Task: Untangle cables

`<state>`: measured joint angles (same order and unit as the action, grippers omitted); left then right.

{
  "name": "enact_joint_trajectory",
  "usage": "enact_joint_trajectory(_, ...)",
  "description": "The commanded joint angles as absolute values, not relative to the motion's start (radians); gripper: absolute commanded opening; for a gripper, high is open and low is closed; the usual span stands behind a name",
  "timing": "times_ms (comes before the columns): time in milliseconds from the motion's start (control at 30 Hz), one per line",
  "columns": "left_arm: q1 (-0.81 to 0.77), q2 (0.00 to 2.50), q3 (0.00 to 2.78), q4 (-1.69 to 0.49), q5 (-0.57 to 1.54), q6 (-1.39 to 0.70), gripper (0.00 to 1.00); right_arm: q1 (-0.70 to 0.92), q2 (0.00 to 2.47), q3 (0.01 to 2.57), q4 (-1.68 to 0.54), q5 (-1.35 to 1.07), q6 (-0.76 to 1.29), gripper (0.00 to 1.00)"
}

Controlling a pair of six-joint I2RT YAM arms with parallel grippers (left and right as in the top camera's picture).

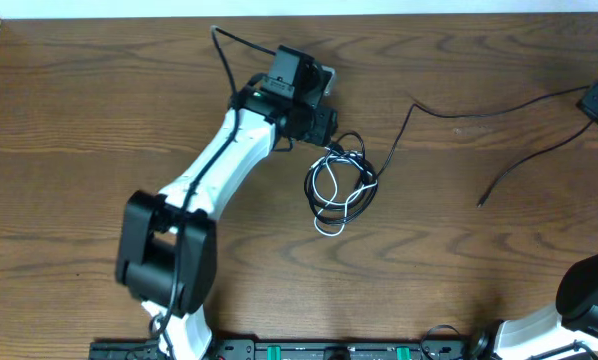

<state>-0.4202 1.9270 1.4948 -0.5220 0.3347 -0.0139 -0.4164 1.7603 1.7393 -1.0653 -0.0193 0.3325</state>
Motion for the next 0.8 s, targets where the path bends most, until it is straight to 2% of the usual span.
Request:
enact_joint_trajectory(0, -0.437, 1.992, 1.491, -0.486, 0.339, 0.007, 0.55, -0.411, 1.758, 1.753, -1.067, -0.030, 0.324, 0.01)
enact_joint_trajectory(533, -0.483, 2.129, 1.491, -0.386, 0.144, 0.007, 0.55, -0.410, 1.758, 1.753, -1.066, -0.063, 0.305, 0.01)
enact_joint_trajectory(767, -0.484, 2.138, 1.491, -0.379, 0.145, 0.003, 0.48, -0.411, 1.758, 1.753, -1.066, -0.063, 0.305, 0.01)
